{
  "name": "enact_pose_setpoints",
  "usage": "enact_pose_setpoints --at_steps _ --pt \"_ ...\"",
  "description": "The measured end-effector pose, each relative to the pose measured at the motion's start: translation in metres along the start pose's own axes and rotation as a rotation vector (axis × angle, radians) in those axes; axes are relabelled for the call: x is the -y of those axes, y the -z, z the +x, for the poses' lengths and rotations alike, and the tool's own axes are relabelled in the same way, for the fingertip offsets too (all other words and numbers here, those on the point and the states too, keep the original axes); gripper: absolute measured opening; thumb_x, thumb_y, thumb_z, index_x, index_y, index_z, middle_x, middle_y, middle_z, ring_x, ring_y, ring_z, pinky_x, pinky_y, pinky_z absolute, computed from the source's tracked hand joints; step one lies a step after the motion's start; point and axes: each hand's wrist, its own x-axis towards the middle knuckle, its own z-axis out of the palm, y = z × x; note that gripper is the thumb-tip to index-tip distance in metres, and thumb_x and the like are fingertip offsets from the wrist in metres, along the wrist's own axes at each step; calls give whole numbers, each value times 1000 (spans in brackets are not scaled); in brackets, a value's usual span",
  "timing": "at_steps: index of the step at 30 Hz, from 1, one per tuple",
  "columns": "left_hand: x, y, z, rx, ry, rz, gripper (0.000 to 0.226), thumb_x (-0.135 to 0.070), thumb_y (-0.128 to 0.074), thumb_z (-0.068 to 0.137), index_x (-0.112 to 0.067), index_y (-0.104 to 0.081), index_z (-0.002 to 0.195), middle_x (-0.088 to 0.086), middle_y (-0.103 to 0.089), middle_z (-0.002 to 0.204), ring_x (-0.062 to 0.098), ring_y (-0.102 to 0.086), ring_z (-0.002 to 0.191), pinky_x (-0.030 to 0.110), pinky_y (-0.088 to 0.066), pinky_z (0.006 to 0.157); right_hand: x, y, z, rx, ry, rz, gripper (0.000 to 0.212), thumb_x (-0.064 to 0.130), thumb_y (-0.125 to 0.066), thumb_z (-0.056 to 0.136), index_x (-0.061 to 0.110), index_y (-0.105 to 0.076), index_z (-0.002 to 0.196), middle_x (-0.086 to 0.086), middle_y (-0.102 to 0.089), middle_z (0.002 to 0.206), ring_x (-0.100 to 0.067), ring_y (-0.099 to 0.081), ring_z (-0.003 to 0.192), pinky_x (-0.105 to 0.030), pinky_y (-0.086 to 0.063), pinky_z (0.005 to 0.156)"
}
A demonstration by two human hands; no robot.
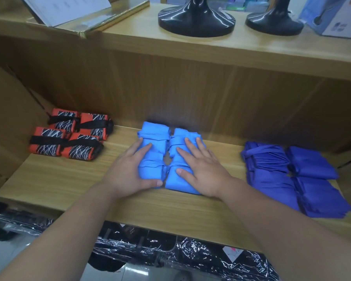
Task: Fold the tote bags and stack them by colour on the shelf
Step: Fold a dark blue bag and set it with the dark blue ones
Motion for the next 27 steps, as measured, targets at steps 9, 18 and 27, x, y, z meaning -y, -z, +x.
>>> enact_pose_setpoints --at_steps 9,18,27 --pt "-39 4 -24 -225 -33 60 104 -85 -48 66 -25 -43 150 3 -35 160 27 -31 146 48 -27 119 -5 15 -39 -214 38 147 71 44 -31 91 29 -19 160 7 6 170 -11 16 154 -33 3 126" --pt "-157 -72 -62 -233 -273 94 67 -66 -57 75 -16 -67 120 11 -62 131 35 -57 118 49 -47 99 -67 -2 -209 -283 -7 207 66 62 -35 96 25 -47 149 15 -23 164 -4 -17 153 -21 -16 122" --pt "-331 -186 -142 -54 -572 136 67 -68 -54 79 -15 -68 118 9 -62 126 33 -56 111 41 -44 97 -158 -64 -470 -410 -348 360 68 70 -33 97 24 -61 138 10 -50 149 -3 -44 138 -7 -24 111"
